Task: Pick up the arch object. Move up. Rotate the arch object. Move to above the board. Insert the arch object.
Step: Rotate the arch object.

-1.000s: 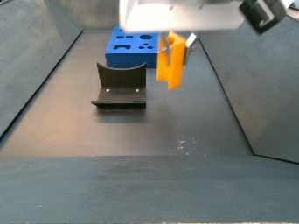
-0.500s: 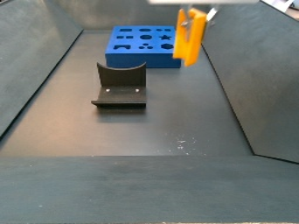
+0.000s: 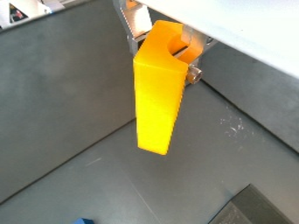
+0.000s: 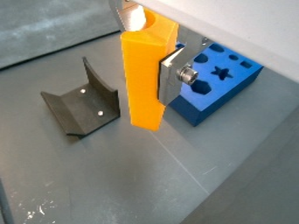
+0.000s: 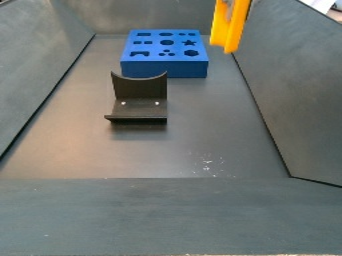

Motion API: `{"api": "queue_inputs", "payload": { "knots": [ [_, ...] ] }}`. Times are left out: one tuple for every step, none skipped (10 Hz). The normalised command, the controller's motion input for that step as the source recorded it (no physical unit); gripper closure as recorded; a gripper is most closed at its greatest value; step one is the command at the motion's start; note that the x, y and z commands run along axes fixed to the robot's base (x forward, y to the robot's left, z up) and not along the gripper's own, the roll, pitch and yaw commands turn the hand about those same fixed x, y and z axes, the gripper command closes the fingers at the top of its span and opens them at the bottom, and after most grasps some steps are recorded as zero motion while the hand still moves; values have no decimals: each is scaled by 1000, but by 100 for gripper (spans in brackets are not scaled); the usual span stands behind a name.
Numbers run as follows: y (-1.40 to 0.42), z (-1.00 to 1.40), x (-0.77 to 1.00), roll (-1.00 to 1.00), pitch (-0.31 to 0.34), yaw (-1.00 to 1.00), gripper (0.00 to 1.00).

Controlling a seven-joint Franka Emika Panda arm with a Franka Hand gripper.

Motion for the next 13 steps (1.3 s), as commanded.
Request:
{"api": "queue_inputs", "payload": {
  "knots": [
    [-29,528,-38,117,57,28,100],
    [-18,365,-13,121,73,31,100],
    [-12,243,-3,128,84,34,100],
    [0,0,0,190,143,-475,100],
    [-1,-55,9,188,134,-465,100],
    [1,-46,24,99,106,-339,100],
    [16,-21,27,57,87,-232,100],
    [0,-1000,0,0,0,0,100],
    [1,-1000,7,0,-20,31,100],
    [1,-1000,12,-4,-45,31,100],
    [0,-1000,10,-10,-59,29,100],
    [-2,-1000,9,-20,-67,23,100],
    [-2,-1000,12,-27,-62,19,100]
  ]
}}
